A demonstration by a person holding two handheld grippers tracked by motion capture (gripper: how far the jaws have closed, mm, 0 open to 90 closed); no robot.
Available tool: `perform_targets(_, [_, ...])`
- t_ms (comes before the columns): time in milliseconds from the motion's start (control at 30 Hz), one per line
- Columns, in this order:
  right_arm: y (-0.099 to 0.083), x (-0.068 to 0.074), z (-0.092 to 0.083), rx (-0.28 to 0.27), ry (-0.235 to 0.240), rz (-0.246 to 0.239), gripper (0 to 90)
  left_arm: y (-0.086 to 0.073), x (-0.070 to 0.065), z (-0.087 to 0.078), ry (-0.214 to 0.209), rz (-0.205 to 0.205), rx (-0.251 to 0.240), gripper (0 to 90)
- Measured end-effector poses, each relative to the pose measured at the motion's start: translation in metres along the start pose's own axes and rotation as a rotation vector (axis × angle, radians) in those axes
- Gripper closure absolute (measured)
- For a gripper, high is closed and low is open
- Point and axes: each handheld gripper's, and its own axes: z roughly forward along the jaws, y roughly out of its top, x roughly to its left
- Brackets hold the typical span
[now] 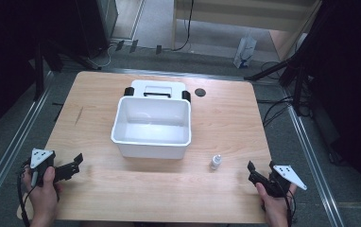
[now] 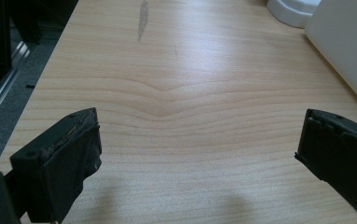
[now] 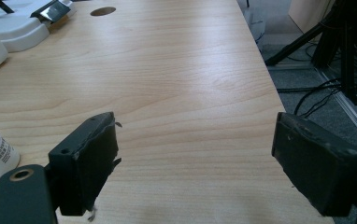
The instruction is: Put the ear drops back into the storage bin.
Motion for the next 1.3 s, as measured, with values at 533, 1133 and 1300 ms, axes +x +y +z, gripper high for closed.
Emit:
perform_targets(533, [0.013,0.018,-0.003,0.026,-0.007,-0.139,15.1,0.0,0.001,-0.001,-0.005,-0.005,-0.002,0.5])
perform_targets(1133, [0.058,0.046,-0.001,0.215,0.044,-0.434,14.9,0.0,0.002,0.0,-0.016,-0.013,0.004,0.6])
perform_targets(1300, [0.074,0.054,0.006,0.367,0.062,-0.507,15.4,0.0,0.002,0.0,-0.018,-0.014,0.006,0.5])
